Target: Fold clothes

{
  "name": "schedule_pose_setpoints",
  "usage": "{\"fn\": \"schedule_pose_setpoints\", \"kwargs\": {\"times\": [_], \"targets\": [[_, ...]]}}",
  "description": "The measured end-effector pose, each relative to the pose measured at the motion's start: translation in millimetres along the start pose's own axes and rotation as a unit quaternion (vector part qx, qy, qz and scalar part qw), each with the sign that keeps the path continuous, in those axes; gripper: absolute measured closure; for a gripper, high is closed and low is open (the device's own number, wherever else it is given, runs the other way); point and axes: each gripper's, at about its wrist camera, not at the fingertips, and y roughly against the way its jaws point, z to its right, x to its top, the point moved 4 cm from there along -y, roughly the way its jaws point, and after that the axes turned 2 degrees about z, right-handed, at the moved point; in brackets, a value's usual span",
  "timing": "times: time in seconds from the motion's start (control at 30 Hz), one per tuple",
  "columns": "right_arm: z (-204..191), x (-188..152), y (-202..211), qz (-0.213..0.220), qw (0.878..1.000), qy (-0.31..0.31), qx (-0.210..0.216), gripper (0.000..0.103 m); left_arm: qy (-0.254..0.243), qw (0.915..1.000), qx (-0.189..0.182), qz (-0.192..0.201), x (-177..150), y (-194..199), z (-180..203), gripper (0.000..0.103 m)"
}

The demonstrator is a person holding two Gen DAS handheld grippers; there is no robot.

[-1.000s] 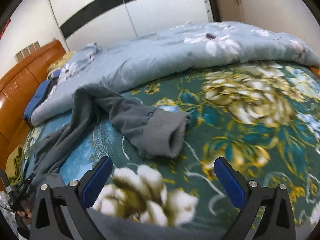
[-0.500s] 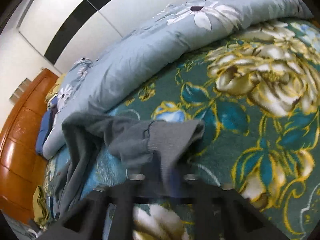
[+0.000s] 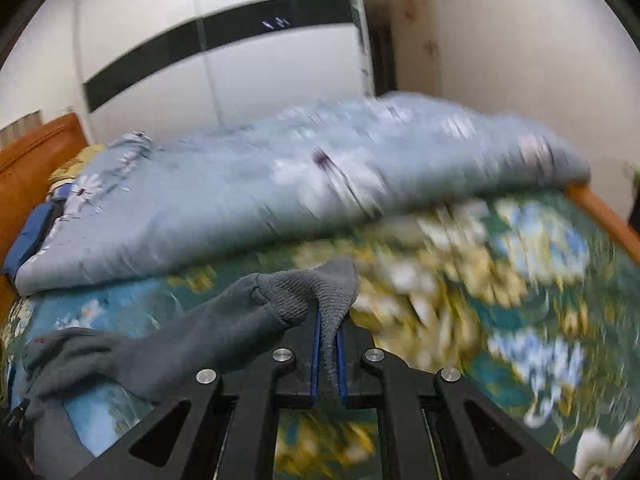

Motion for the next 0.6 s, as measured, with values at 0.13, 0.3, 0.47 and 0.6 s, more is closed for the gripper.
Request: {"fn": "schedule_pose_setpoints", "kwargs": {"times": [0.13,0.3,0.47,0.6], "targets": [[26,-37,-8,-0.019,1.0,-0.018,-0.009,0.095,0.001,1.0,0.0,0.0,-1,1,0,0.043],[28,-54,5,-0.035,0.999,0.001,-0.001,0.089,0.0,1.0,0.001,0.0,-1,2,0,0.043],[27,-46,31,-0.018,0.999,0.019,-0.027,0.049,0.0,1.0,0.002,0.0,-2,1,0,0.043],[5,-24,36,-0.027,1.0,0.015,-0.005,0.042,-0.002,1.0,0.003,-0.001,-2,-1,-1,0.043]]}}
